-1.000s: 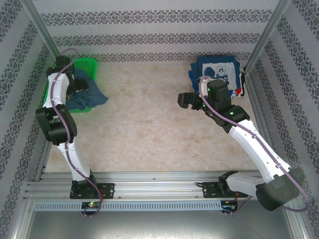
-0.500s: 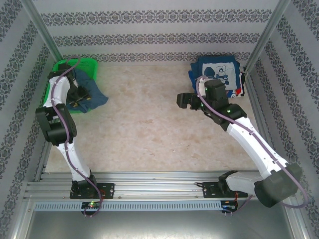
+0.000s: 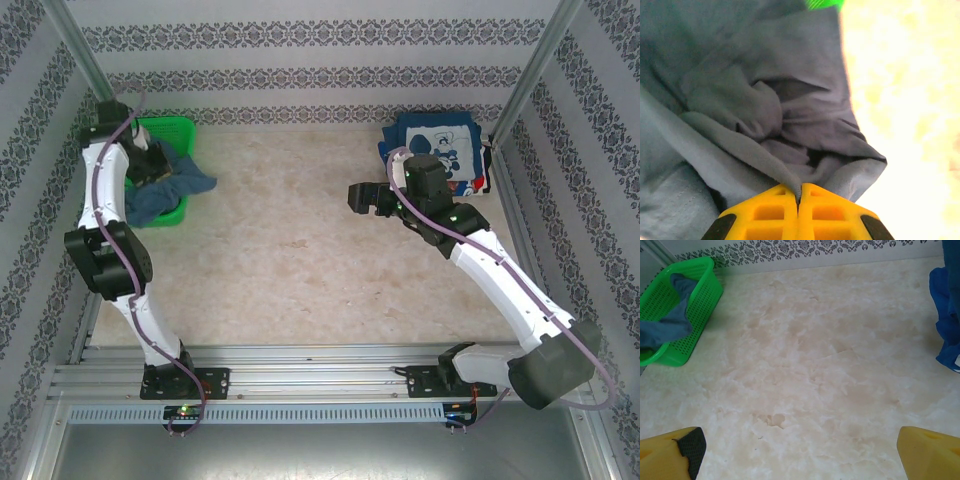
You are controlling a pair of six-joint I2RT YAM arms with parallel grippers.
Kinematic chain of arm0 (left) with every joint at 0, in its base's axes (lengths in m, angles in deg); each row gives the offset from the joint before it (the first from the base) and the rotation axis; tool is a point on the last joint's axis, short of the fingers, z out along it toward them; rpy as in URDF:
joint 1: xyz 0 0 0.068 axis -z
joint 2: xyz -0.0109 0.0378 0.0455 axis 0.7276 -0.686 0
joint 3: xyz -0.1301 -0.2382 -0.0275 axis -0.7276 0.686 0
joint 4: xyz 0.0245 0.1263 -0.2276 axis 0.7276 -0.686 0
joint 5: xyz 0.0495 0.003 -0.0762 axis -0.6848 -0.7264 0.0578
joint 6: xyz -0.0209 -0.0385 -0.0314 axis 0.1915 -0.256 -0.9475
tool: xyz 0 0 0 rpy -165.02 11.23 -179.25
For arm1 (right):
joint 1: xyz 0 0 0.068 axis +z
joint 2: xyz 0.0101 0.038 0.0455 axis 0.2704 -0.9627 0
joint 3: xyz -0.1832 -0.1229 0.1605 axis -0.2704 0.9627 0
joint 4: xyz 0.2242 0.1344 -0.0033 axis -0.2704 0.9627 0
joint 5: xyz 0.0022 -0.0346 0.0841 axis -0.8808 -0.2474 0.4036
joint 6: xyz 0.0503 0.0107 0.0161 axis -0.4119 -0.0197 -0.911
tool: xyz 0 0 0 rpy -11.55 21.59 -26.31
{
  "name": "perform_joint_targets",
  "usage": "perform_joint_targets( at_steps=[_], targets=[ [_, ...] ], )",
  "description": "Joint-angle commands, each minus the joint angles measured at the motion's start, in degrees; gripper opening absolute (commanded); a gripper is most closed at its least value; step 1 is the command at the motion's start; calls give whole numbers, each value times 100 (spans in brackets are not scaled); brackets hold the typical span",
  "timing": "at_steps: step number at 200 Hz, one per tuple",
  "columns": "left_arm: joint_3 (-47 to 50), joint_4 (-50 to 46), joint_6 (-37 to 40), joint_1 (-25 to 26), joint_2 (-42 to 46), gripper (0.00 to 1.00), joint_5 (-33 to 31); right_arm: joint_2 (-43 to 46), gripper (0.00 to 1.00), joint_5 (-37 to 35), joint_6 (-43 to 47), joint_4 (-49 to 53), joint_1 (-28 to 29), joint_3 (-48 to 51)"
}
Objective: Fold and stack the t-shirts
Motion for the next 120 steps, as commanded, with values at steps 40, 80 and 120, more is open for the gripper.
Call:
perform_joint_targets(
  at_steps=[40, 80, 120],
  targets=[
    [-3240, 288, -1274, 148, -107, 0, 1593, -115, 98, -24, -225, -416, 76, -107],
    [-3738, 2499, -3210, 214, -227, 0, 2527, -64, 98, -83, -276, -492, 76, -56],
    [-3969, 5078, -5006, 632, -334, 0, 2636, 23, 98, -203, -232, -509, 50, -47]
  ],
)
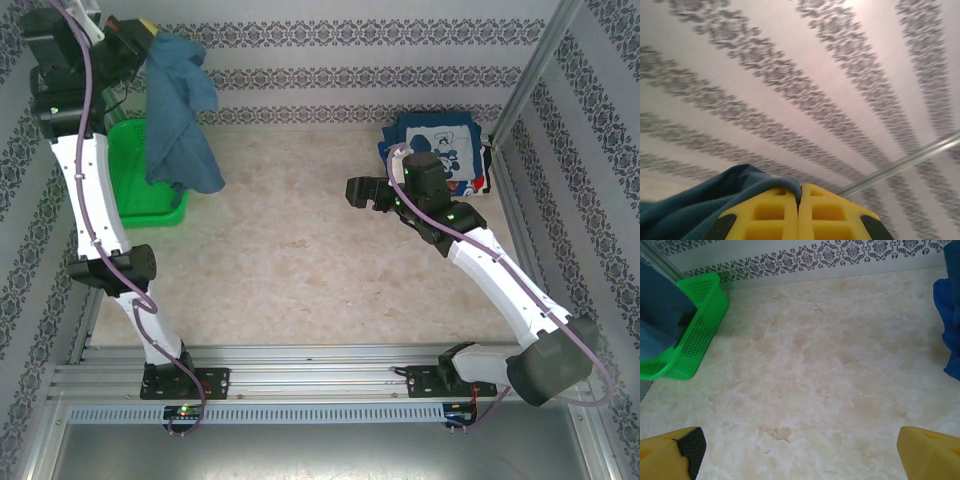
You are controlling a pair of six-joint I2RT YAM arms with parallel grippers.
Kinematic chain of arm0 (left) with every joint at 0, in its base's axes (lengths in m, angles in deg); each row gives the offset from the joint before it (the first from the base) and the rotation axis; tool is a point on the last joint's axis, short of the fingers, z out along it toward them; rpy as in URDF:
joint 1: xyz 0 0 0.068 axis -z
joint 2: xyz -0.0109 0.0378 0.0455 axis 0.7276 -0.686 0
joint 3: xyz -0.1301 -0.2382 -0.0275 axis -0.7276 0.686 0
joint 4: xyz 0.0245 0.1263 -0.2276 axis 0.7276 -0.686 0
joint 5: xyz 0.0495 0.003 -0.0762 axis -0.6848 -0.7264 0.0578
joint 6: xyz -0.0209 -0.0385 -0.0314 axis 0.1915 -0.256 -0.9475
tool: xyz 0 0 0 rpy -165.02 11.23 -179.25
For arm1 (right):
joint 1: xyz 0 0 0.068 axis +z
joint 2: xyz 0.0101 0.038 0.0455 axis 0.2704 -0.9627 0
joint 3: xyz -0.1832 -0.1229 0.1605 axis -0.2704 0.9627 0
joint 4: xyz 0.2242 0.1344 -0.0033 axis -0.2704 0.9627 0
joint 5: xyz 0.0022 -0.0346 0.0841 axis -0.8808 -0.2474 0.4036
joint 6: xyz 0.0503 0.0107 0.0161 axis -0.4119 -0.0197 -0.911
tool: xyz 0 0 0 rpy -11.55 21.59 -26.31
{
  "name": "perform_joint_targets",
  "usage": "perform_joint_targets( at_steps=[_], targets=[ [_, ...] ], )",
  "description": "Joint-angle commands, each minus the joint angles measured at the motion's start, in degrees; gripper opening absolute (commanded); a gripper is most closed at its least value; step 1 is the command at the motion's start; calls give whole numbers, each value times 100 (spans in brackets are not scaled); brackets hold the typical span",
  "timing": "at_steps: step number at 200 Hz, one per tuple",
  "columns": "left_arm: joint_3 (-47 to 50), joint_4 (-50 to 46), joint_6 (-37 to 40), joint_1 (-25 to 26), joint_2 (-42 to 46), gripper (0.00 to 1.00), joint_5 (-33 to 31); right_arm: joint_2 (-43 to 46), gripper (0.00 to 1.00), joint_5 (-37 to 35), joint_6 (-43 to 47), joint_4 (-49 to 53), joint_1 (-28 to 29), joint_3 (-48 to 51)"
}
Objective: Fold and stack the t-shirts
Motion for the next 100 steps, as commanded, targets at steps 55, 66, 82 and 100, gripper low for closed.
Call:
perform_joint_targets(
  at_steps=[55, 66, 82, 100],
  targets=[
    [-404, 3351, -2129, 1636, -189, 0, 283, 208, 98, -471, -275, -315, -19, 54],
    [-405, 3539, -2143, 1854, -192, 0, 274, 254, 98, -579, -333, -355, -43, 99],
    [-421, 3742, -2113, 2167, -181, 0, 219, 346, 98, -761, -421, -386, -81, 180],
    [-414, 3722, -2046, 2445, -180, 0, 226, 512, 98, -1064, -573, -431, -140, 362]
  ],
)
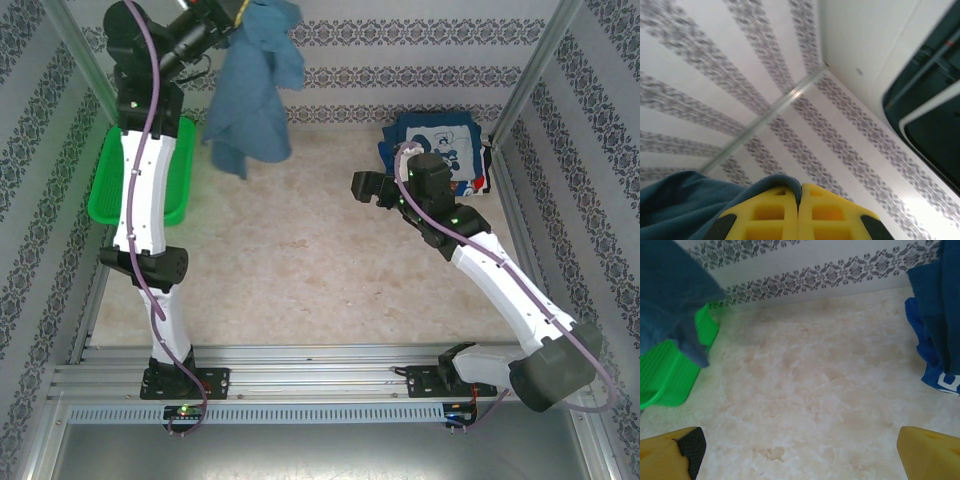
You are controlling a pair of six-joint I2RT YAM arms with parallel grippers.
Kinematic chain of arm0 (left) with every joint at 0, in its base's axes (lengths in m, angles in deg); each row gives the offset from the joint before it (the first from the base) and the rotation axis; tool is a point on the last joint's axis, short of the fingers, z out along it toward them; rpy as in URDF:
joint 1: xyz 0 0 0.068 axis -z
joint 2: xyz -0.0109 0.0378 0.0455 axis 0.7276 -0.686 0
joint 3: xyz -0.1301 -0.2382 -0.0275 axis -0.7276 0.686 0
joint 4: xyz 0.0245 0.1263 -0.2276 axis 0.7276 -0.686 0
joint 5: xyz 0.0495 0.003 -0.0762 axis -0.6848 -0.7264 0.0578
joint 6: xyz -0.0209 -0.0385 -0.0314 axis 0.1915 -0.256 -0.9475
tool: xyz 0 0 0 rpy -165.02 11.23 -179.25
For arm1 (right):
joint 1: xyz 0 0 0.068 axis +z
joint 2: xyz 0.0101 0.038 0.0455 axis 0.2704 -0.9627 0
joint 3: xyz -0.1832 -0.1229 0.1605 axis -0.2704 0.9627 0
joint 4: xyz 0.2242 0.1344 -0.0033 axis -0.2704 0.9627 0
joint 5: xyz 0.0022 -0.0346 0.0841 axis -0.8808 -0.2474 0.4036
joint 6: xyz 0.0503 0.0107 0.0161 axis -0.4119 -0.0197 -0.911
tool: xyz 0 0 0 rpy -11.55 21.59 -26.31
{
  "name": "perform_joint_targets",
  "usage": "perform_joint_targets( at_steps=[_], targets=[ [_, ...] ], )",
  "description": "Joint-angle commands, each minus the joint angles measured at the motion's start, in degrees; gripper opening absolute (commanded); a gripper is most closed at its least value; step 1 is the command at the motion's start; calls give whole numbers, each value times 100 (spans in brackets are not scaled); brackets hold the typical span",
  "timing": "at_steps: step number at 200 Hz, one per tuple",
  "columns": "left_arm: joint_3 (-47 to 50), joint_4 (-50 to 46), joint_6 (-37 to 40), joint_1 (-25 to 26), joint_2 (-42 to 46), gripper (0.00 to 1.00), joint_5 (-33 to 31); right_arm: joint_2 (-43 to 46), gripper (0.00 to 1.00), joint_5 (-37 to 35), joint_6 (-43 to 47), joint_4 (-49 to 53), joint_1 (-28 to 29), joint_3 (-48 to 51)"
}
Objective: Fold and stack the t-shirts
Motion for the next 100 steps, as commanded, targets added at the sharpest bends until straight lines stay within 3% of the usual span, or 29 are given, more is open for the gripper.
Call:
perform_joint_targets(
  at_steps=[1, 24, 40, 70, 100],
  targets=[
    [-256, 810, -81, 250, 56, 0, 68, 291, 98, -546, -286, -175, -99, 222],
    [-27, 585, 38, 453, 125, 0, 281, 643, 98, -1002, -546, -283, -179, 574],
    [512, -217, 544, 471, 376, 0, 283, 865, 98, -1169, -611, -393, -225, 835],
    [3043, -987, 702, 464, 1187, 0, -151, 860, 98, -1002, -729, -184, -280, 946],
    [6088, -567, 708, 323, 2035, 0, -978, 631, 98, -854, -762, -141, -272, 1020]
  ],
)
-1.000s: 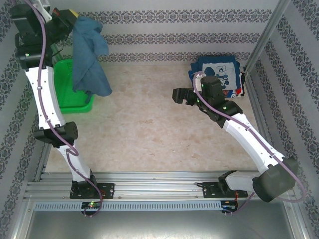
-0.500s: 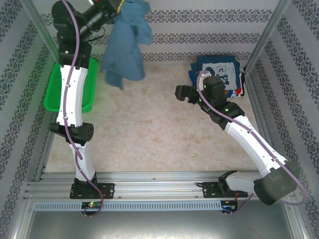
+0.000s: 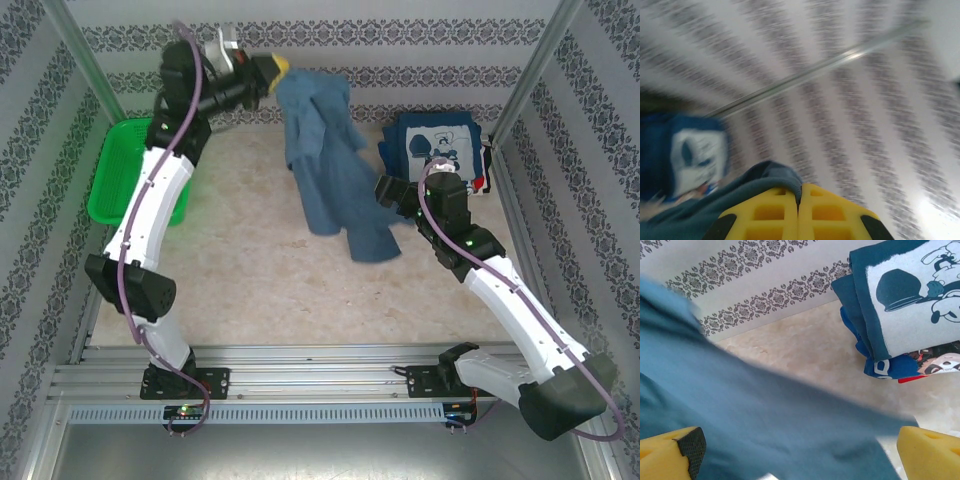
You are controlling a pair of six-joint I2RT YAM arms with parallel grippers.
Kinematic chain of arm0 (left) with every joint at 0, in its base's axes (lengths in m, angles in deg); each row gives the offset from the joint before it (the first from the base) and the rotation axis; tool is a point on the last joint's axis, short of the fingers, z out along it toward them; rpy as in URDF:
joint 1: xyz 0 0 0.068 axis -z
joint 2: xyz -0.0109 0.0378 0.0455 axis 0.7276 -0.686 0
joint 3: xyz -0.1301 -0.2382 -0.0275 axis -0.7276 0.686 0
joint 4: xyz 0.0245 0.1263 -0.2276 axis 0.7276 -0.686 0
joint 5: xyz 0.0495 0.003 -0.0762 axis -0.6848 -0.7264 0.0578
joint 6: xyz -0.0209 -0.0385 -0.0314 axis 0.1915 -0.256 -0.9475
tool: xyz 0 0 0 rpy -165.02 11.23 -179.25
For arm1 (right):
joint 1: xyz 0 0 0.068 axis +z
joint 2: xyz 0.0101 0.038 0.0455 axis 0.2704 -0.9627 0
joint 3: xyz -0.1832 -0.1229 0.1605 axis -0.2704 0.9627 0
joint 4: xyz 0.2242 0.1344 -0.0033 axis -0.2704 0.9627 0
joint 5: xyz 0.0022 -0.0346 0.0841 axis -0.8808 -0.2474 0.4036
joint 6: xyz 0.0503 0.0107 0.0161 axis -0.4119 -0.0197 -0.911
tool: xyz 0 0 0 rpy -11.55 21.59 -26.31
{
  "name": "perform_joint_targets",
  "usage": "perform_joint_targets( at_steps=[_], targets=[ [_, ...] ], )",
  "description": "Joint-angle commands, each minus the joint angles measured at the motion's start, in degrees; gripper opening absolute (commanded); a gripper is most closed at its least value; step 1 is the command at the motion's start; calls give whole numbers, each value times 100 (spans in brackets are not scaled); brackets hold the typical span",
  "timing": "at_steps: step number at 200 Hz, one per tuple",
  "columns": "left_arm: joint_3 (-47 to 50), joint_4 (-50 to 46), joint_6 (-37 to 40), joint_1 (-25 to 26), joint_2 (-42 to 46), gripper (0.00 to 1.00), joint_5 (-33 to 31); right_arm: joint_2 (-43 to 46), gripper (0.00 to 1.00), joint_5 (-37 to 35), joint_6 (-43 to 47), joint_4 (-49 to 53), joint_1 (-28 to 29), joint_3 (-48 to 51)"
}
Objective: Fold and stack the t-shirts
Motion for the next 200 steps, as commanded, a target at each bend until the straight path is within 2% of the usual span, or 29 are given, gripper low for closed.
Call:
perform_joint_targets(
  at_steps=[1, 13, 26, 44, 65, 92, 126, 173, 200],
  targets=[
    [1891, -45, 194, -133, 434, 0, -719, -199, 98, 28, -139, 40, -16, 137],
    [2960, 38, 192, -225, 677, 0, -1240, -364, 98, 81, -107, 137, -16, 117],
    [3845, 320, 233, -358, 754, 0, -1415, -571, 98, 157, -72, 303, 1, 55],
    [4665, 539, 280, -559, 760, 0, -1551, -865, 98, 193, 67, 569, 60, -62],
    [5136, 534, 443, -730, 809, 0, -1775, -1260, 98, 244, 135, 1039, 81, -218],
    [5335, 1015, 385, -805, 733, 0, -1552, -1683, 98, 406, 98, 1367, 79, -248],
    [5237, 1738, 262, -779, 880, 0, -907, -2228, 94, 370, 281, 1856, 107, -330],
    [4994, 1819, 506, -770, 1369, 0, -242, -3451, 84, 150, 103, 2674, -23, -869],
    [5094, 1886, 514, -771, 1529, 0, -123, -3971, 79, -68, -50, 2647, -97, -1190]
  ],
)
